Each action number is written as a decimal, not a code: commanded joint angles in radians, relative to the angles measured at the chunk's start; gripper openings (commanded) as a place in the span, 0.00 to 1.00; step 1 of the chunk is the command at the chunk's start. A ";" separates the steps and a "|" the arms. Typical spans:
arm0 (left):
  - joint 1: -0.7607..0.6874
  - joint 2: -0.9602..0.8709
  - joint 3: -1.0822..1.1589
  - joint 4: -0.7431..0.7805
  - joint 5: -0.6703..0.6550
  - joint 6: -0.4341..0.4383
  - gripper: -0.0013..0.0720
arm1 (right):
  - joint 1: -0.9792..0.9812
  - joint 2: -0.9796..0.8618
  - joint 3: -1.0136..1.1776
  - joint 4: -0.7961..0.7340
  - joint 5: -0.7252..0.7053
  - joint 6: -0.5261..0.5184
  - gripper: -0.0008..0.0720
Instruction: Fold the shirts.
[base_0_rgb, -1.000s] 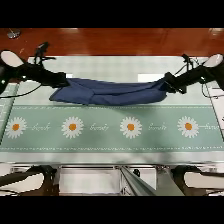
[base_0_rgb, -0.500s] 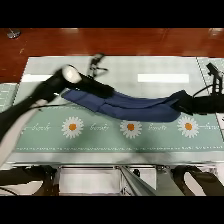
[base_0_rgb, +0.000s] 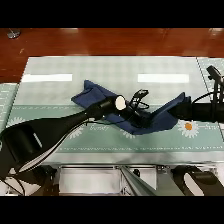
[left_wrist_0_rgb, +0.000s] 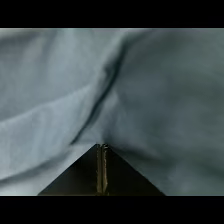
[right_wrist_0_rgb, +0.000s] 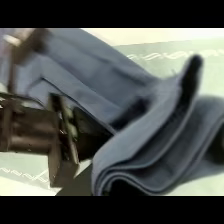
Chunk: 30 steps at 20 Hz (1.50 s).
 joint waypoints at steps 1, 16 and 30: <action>0.076 0.008 0.074 -0.011 -0.106 0.000 0.05 | 0.060 -0.035 0.023 0.003 -0.021 0.017 0.04; 1.236 1.028 -0.613 0.060 -0.286 0.140 0.05 | 0.512 -0.870 0.756 0.138 -0.230 0.037 0.04; 1.114 1.180 -0.855 0.010 -0.167 0.140 0.05 | 0.496 -1.405 1.225 0.549 -0.075 -0.108 0.88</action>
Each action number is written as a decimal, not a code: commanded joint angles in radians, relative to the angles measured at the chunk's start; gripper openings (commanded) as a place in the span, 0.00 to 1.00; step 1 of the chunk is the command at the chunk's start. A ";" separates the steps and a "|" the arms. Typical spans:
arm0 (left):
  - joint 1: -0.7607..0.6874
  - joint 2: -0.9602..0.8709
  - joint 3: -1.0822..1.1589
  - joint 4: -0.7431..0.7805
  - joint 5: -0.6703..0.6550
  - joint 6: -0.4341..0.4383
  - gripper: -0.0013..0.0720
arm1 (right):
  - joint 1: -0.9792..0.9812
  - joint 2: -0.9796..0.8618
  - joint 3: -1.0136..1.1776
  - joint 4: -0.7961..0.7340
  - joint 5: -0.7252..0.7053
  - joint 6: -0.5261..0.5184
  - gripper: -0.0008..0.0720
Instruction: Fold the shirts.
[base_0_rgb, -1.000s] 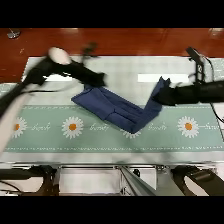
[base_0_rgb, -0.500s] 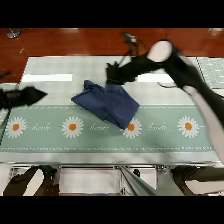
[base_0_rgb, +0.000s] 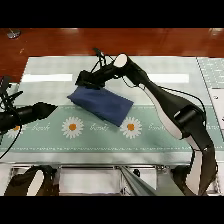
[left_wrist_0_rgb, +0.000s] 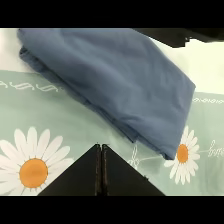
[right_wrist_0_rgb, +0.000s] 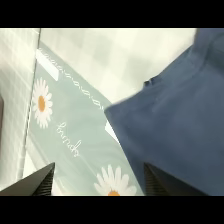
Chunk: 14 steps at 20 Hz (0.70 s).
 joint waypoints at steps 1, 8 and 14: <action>-0.005 -0.007 -0.008 -0.001 0.044 0.000 0.05 | -0.123 0.039 0.019 0.067 0.245 -0.045 0.88; -0.005 -0.007 -0.030 0.001 0.026 0.006 0.05 | -0.327 0.647 -0.507 -0.676 0.291 0.070 0.88; -0.052 -0.008 -0.111 0.001 0.028 0.018 0.05 | -0.228 0.967 -1.383 -0.287 -0.510 0.377 0.88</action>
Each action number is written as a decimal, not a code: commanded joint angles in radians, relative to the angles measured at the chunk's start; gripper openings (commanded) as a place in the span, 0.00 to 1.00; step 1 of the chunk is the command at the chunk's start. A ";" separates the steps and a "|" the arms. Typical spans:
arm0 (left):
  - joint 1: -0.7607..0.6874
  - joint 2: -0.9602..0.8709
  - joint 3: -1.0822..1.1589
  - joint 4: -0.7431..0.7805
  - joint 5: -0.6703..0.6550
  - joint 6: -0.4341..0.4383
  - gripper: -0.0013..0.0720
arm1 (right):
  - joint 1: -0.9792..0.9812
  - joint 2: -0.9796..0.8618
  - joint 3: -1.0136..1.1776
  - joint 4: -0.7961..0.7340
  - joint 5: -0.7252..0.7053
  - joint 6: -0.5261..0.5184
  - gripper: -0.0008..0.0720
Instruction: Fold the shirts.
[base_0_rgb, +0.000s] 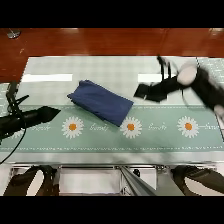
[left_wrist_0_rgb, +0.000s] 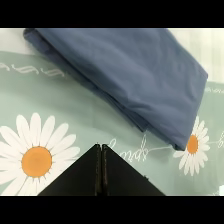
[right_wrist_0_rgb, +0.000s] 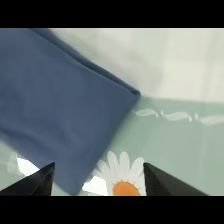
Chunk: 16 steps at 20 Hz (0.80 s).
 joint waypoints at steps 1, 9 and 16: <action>-0.034 -0.001 -0.042 0.000 0.001 0.003 0.05 | 0.054 0.074 -0.328 0.265 -0.373 0.060 0.88; -0.063 -0.002 -0.054 -0.001 0.003 0.000 0.05 | 0.095 -0.283 -0.134 0.579 -0.193 -0.215 0.85; -0.063 -0.005 -0.054 0.000 0.011 0.001 0.05 | 0.086 -0.377 0.265 0.535 0.048 -0.374 0.04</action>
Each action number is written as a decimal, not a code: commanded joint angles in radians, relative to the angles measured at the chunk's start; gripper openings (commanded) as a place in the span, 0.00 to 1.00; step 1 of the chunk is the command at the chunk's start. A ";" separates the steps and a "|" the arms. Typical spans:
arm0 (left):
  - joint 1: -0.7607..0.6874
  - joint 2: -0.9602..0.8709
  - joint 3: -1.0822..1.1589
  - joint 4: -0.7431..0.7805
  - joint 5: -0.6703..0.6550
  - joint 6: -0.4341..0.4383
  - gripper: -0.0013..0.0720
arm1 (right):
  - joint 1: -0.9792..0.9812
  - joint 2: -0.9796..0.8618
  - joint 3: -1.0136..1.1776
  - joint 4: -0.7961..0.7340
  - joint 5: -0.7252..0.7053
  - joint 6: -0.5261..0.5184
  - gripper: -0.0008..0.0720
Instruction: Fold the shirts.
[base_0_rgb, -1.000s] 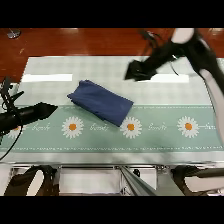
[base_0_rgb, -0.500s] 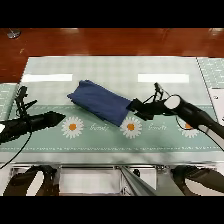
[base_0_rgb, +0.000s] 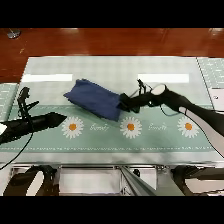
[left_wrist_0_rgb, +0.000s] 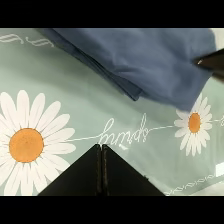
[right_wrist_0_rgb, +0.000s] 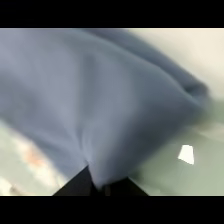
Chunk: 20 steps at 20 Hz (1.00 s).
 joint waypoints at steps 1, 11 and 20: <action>0.000 -0.002 0.000 0.001 0.003 0.000 0.05 | -0.013 -0.026 0.261 -0.057 0.153 -0.031 0.04; 0.000 -0.002 -0.001 0.027 0.003 0.008 0.05 | -0.248 0.024 0.890 -0.567 0.652 0.282 0.04; 0.000 -0.002 -0.001 0.028 0.003 0.011 0.05 | -0.600 0.245 0.864 -0.906 0.987 0.329 0.04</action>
